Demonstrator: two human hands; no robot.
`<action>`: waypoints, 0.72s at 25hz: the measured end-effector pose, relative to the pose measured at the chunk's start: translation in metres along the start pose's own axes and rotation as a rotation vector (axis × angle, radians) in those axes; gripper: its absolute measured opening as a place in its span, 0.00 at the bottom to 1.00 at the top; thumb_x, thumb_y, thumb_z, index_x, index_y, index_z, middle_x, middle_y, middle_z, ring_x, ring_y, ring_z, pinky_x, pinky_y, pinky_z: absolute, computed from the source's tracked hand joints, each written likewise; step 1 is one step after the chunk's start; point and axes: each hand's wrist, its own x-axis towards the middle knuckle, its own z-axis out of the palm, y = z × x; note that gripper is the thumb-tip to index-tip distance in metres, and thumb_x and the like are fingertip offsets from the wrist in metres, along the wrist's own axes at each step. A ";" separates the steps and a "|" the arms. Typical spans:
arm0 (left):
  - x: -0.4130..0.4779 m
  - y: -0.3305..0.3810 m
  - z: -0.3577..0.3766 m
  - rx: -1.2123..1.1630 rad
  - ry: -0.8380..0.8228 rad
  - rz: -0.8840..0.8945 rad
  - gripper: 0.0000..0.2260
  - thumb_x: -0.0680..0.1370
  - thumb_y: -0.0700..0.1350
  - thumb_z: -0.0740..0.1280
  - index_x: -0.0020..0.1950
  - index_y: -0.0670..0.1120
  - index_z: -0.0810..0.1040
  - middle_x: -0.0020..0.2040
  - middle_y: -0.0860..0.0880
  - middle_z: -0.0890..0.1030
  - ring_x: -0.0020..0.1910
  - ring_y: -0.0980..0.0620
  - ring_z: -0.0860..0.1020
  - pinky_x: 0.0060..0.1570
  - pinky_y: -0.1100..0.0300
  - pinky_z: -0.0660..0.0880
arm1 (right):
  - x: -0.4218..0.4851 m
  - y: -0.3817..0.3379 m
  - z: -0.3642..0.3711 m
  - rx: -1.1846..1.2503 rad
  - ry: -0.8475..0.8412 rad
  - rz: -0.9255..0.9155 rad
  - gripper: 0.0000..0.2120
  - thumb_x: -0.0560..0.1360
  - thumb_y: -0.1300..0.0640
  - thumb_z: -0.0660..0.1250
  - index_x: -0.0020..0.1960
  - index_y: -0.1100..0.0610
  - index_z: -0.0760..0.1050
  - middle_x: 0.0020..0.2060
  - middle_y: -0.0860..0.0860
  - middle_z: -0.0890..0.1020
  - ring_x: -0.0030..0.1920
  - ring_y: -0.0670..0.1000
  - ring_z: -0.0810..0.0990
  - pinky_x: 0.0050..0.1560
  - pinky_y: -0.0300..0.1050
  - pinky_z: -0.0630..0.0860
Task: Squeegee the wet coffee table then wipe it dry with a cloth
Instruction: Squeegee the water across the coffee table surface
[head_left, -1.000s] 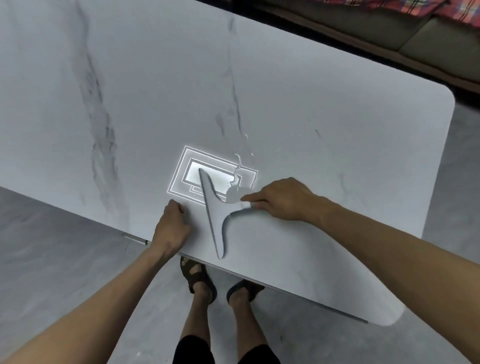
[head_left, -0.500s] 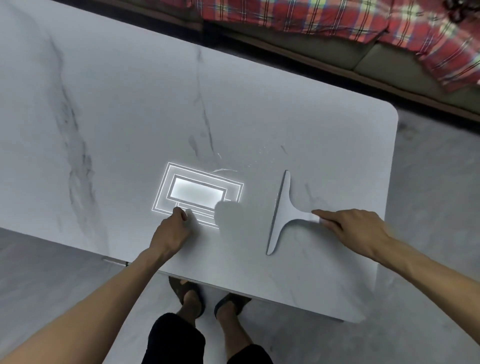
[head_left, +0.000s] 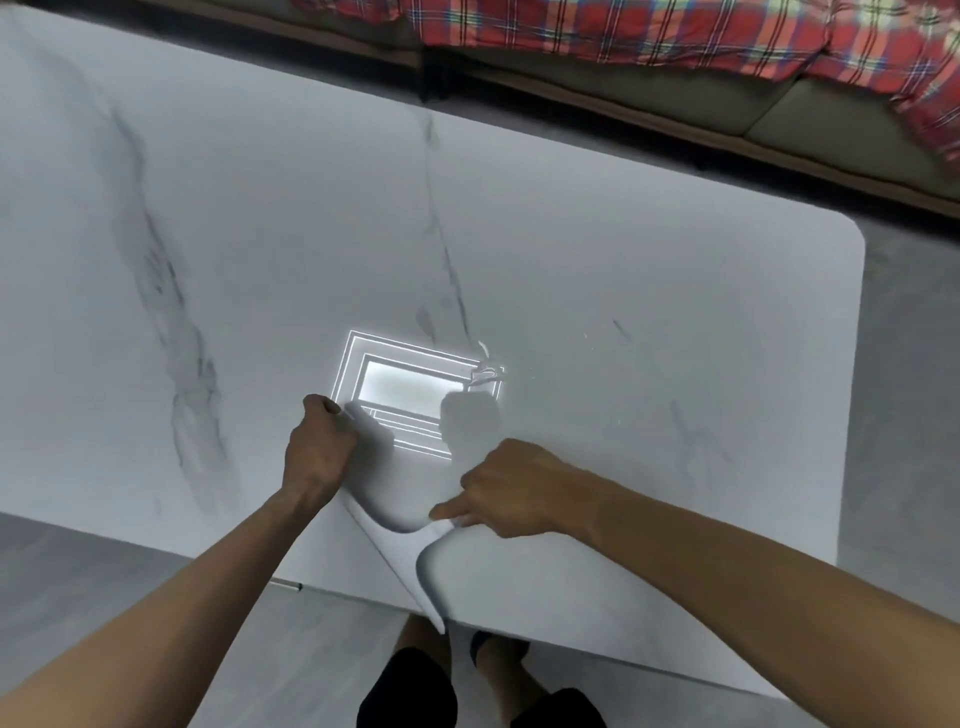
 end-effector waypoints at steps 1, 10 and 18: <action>0.008 0.001 -0.004 0.007 -0.014 0.007 0.05 0.78 0.40 0.58 0.52 0.46 0.64 0.41 0.45 0.75 0.41 0.42 0.74 0.37 0.55 0.66 | 0.011 0.004 -0.002 -0.005 -0.014 -0.008 0.17 0.82 0.52 0.57 0.69 0.41 0.70 0.46 0.50 0.82 0.44 0.56 0.80 0.36 0.44 0.60; 0.044 0.046 0.011 0.063 -0.155 0.273 0.14 0.73 0.32 0.64 0.51 0.47 0.66 0.48 0.44 0.74 0.43 0.45 0.72 0.42 0.56 0.67 | -0.054 0.115 -0.030 0.222 0.160 0.543 0.17 0.80 0.39 0.50 0.68 0.30 0.65 0.47 0.43 0.82 0.51 0.50 0.80 0.43 0.43 0.69; 0.048 0.110 0.062 0.262 -0.264 0.370 0.04 0.71 0.39 0.60 0.36 0.45 0.66 0.51 0.43 0.71 0.48 0.41 0.73 0.38 0.57 0.68 | -0.188 0.119 0.006 0.299 0.261 1.067 0.17 0.81 0.41 0.49 0.68 0.28 0.62 0.56 0.36 0.81 0.54 0.48 0.80 0.44 0.42 0.70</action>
